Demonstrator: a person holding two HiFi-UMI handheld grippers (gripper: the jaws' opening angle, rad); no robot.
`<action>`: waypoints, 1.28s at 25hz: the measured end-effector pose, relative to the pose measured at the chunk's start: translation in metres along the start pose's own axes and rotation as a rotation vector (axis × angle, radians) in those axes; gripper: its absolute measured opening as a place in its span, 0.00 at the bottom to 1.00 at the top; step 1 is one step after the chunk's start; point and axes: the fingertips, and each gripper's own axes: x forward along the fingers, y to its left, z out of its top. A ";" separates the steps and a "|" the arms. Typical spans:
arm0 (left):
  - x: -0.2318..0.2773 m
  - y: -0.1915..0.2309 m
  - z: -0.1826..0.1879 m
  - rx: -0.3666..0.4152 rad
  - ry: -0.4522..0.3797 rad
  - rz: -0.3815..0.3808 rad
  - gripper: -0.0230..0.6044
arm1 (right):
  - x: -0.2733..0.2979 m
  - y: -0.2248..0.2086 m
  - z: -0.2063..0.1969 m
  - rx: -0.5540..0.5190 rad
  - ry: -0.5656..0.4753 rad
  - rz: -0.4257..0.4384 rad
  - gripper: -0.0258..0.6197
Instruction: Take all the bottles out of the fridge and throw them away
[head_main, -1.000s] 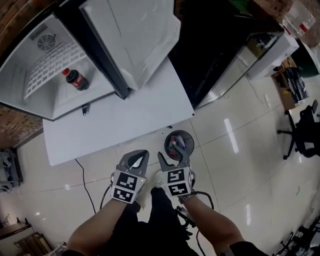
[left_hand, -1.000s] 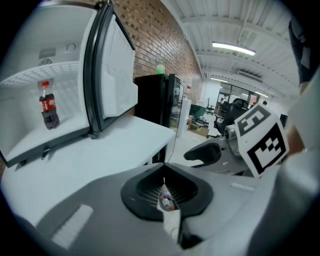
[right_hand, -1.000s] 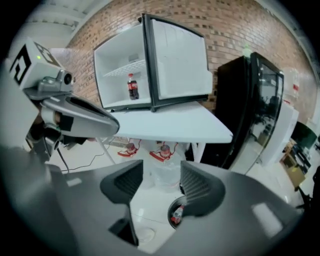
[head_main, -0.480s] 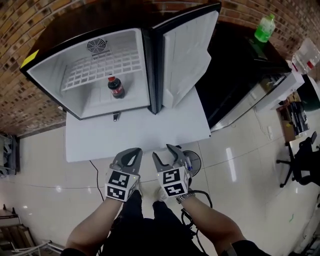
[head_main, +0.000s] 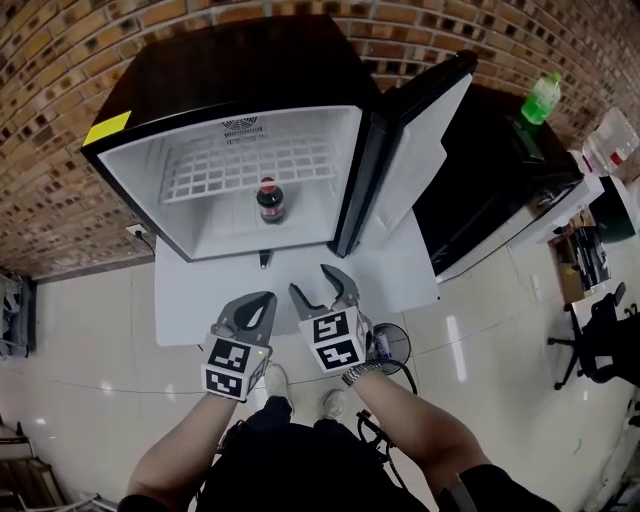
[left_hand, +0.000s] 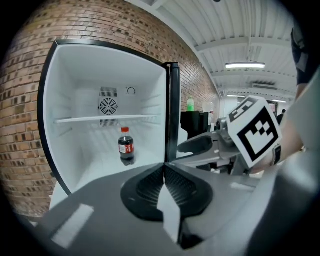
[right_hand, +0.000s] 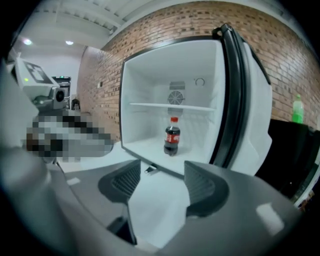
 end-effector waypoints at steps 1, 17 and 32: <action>-0.001 0.008 0.002 0.001 -0.005 0.000 0.04 | 0.009 0.001 0.006 0.002 0.004 -0.001 0.45; 0.011 0.095 0.016 0.025 -0.019 -0.039 0.04 | 0.135 -0.016 0.062 0.046 0.071 -0.075 0.57; 0.026 0.123 0.014 0.022 0.005 -0.050 0.04 | 0.205 -0.041 0.057 0.092 0.149 -0.087 0.60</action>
